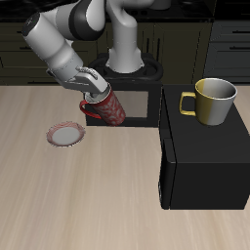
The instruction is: Open the microwave and place the red mug in it
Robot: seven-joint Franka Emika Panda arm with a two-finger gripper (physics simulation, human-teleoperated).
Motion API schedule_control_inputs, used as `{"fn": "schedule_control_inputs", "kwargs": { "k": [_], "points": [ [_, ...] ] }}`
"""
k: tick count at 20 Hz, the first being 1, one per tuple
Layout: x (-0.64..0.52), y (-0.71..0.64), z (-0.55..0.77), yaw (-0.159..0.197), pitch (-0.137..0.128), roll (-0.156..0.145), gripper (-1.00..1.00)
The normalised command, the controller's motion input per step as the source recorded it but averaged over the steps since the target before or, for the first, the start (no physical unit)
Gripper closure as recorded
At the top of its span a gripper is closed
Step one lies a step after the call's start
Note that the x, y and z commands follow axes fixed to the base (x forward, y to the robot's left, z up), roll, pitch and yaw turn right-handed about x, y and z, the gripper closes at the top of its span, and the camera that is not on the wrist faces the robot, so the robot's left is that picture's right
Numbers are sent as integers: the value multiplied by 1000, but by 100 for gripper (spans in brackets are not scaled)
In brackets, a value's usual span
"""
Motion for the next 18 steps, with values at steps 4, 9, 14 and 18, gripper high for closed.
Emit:
{"fn": "schedule_control_inputs", "kwargs": {
  "k": [4, 9, 14, 18],
  "points": [
    [3, 123, 59, -3, -22, 32, 100],
    [62, 221, -7, -23, -1, 43, 100],
    [9, 233, -43, -2, -1, 40, 100],
    [4, 328, -84, -22, -1, 57, 100]
  ]
}}
